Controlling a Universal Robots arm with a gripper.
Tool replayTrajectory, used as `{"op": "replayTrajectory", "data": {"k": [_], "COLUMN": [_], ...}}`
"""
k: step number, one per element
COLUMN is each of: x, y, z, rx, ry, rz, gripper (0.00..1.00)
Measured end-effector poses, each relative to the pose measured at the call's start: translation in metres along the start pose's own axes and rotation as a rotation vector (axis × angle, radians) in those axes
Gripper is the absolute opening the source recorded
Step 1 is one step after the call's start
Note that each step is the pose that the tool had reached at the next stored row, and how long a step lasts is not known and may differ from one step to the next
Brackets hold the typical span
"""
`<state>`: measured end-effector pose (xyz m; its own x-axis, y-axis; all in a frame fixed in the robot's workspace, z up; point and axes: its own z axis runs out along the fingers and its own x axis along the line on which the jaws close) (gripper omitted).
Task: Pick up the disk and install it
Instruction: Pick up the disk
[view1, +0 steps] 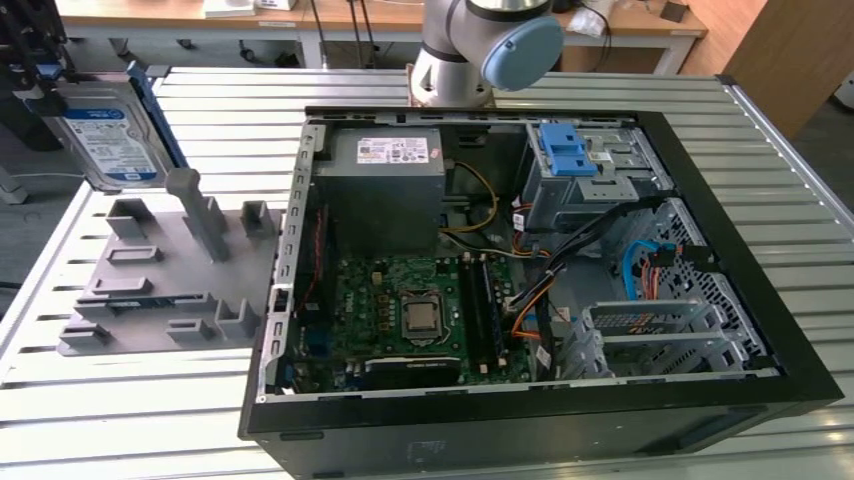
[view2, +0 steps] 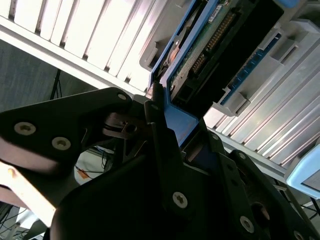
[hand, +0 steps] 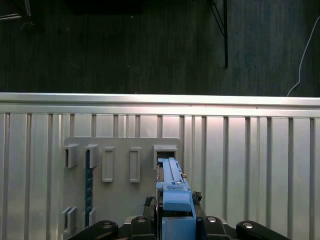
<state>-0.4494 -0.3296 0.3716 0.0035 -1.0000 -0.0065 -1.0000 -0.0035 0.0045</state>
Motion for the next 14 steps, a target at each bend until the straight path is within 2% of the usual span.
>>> {"op": "replayTrajectory", "data": {"k": [14], "x": [-0.0001], "y": [0.0000], "z": [-0.0094], "rx": [-0.0001], "ry": [0.0001], "rz": [0.000], "gripper": [0.36]}}
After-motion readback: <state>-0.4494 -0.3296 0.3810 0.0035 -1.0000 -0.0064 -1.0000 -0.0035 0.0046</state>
